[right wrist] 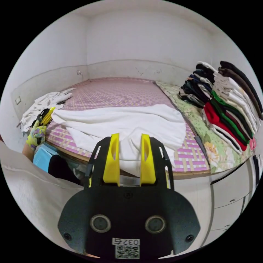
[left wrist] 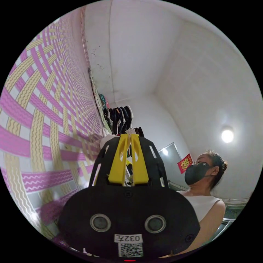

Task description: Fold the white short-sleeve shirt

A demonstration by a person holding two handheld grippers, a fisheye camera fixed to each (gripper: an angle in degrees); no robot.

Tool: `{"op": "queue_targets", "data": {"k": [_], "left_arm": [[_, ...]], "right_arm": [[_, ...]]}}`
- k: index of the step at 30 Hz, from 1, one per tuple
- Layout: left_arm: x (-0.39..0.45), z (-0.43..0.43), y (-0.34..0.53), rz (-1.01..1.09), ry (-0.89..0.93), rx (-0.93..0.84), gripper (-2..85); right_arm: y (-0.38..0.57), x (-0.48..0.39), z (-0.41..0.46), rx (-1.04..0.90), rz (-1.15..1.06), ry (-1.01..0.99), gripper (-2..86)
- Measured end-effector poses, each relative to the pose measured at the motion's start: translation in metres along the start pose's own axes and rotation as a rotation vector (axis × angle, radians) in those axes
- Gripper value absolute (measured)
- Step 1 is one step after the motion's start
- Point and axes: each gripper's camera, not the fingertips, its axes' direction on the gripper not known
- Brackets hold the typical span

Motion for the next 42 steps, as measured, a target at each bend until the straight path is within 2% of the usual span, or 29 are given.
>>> {"op": "queue_targets", "data": {"k": [4, 8, 14, 17, 19, 23, 25, 27, 31, 35, 37, 39, 41, 42], "left_arm": [[-0.001, 0.0, 0.014, 0.017, -0.049, -0.003, -1.6], [-0.007, 0.0, 0.026, 0.014, -0.033, -0.006, -1.6], [-0.016, 0.002, 0.042, -0.006, -0.037, 0.003, -1.6], [-0.007, -0.006, 0.036, -0.009, 0.078, 0.03, -1.6], [0.025, -0.012, 0.018, 0.051, 0.183, 0.048, -1.5], [0.116, -0.019, -0.012, 0.254, 0.334, 0.083, -1.5], [0.187, -0.021, -0.019, 0.423, 0.399, 0.107, -1.5], [0.237, -0.023, -0.018, 0.554, 0.373, 0.139, -1.6], [0.303, -0.02, -0.015, 0.728, 0.246, 0.234, -1.6], [0.29, 0.0, -0.045, 0.668, 0.04, 0.276, -1.6], [0.265, 0.02, -0.09, 0.578, -0.114, 0.28, -1.6], [0.26, 0.037, -0.126, 0.551, -0.207, 0.259, -1.5], [0.274, 0.043, -0.15, 0.572, -0.241, 0.295, -1.5], [0.29, 0.042, -0.159, 0.621, -0.192, 0.328, -1.5]], "right_arm": [[-0.003, -0.009, 0.024, -0.112, 0.012, 0.04, 10.8], [-0.002, -0.015, 0.021, -0.087, 0.01, 0.037, 9.8], [-0.006, -0.01, 0.004, -0.079, -0.033, 0.042, 1.1], [-0.014, 0.012, -0.07, 0.167, -0.059, -0.169, -0.1], [-0.024, 0.028, -0.153, 0.418, -0.11, -0.318, -0.5], [-0.029, 0.025, -0.268, 0.746, -0.271, -0.308, -0.7], [-0.03, 0.023, -0.32, 0.902, -0.364, -0.344, -0.7], [-0.037, 0.025, -0.345, 0.953, -0.416, -0.407, -0.6], [-0.078, 0.038, -0.351, 0.881, -0.408, -0.397, -0.7], [-0.148, 0.063, -0.278, 0.594, -0.302, -0.455, -0.8], [-0.195, 0.075, -0.226, 0.446, -0.235, -0.391, -0.8], [-0.229, 0.083, -0.211, 0.4, -0.209, -0.357, -0.8], [-0.253, 0.086, -0.227, 0.461, -0.207, -0.385, -0.9], [-0.259, 0.084, -0.249, 0.552, -0.23, -0.413, -0.9]]}}
